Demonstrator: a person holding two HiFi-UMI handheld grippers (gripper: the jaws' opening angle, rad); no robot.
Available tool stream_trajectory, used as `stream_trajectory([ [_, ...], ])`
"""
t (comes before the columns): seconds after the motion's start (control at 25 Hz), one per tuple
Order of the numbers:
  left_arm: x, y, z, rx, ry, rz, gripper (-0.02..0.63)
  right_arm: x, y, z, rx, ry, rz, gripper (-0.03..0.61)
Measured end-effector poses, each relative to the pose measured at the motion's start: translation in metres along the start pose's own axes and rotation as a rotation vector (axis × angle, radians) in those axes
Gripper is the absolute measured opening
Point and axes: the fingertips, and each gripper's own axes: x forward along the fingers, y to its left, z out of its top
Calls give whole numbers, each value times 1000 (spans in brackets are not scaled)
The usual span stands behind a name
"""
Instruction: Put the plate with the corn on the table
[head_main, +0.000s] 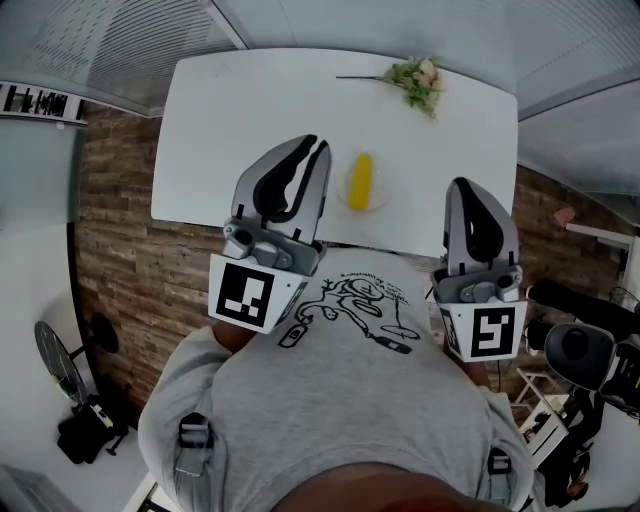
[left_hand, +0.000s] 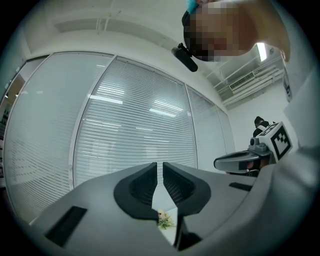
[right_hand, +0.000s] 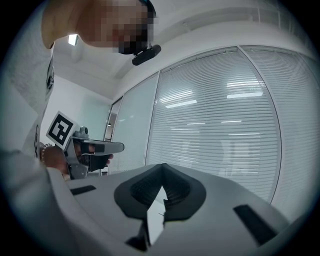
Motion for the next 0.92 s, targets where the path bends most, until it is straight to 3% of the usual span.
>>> stream_trajectory([
  [0.92,5,0,-12,-21,35,-7,48,1,-4,-2,-7,11,-6,6],
])
